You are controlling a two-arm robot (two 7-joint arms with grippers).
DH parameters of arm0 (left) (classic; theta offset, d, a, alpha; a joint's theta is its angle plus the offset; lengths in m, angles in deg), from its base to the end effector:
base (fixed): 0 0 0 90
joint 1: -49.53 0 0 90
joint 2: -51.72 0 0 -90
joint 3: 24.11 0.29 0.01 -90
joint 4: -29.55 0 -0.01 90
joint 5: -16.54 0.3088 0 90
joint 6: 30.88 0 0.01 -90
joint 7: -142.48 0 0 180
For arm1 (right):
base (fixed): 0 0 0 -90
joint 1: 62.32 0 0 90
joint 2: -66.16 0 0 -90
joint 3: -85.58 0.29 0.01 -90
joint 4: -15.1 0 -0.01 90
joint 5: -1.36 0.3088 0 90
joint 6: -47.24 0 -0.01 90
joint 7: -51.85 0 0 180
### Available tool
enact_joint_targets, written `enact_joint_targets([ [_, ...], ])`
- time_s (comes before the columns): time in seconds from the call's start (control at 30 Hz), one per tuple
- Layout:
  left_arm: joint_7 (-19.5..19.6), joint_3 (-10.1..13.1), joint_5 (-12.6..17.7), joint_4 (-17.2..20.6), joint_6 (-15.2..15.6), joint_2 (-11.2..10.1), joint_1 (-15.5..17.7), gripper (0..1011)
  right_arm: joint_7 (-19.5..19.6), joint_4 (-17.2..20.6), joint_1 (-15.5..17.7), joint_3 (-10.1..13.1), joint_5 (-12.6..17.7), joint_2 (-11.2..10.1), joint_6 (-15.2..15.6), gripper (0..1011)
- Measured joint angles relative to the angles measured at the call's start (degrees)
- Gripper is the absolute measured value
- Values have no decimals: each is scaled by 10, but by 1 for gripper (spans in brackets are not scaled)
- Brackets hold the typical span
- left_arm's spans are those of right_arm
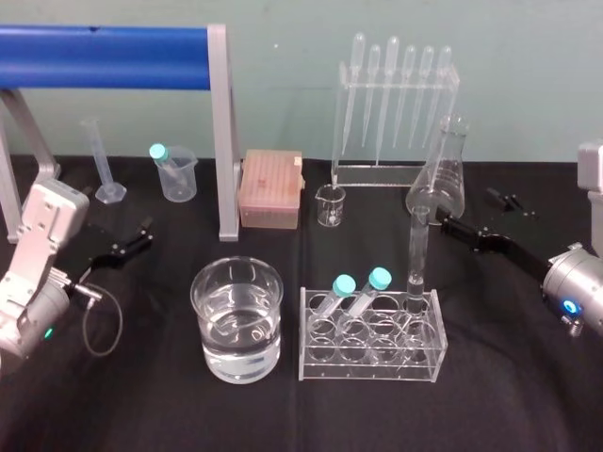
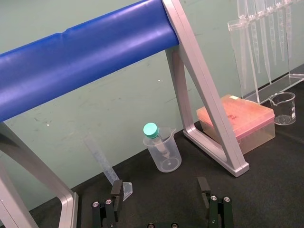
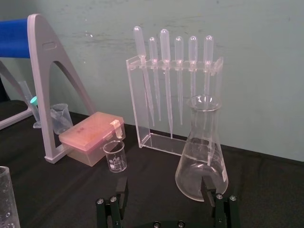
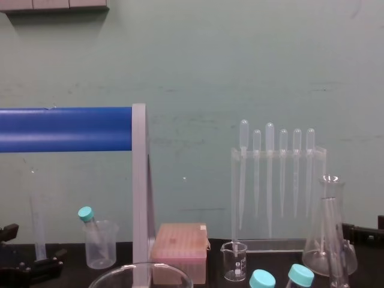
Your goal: Hold the test tube with one hand and immerse one end into the beaker, then return it to the test tube rack.
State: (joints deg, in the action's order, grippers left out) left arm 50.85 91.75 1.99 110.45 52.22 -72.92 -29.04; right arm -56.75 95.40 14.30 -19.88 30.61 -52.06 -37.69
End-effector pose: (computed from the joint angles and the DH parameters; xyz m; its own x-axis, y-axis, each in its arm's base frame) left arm 0.3581 0.0827 -0.3023 0.2921 0.8804 0.3736 -0.9553 0.2871 0.0703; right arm 0.3839 -0.0915 -0.2716 0.4574 -0.8889 -0.0241 0.8799 0.4563 -0.1328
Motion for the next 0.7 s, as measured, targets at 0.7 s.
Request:
enact_joint_targets([
  [0.7,0,0,0,0,0,0,0,1000,-1,5,0,1,1,-3,-4,1000],
])
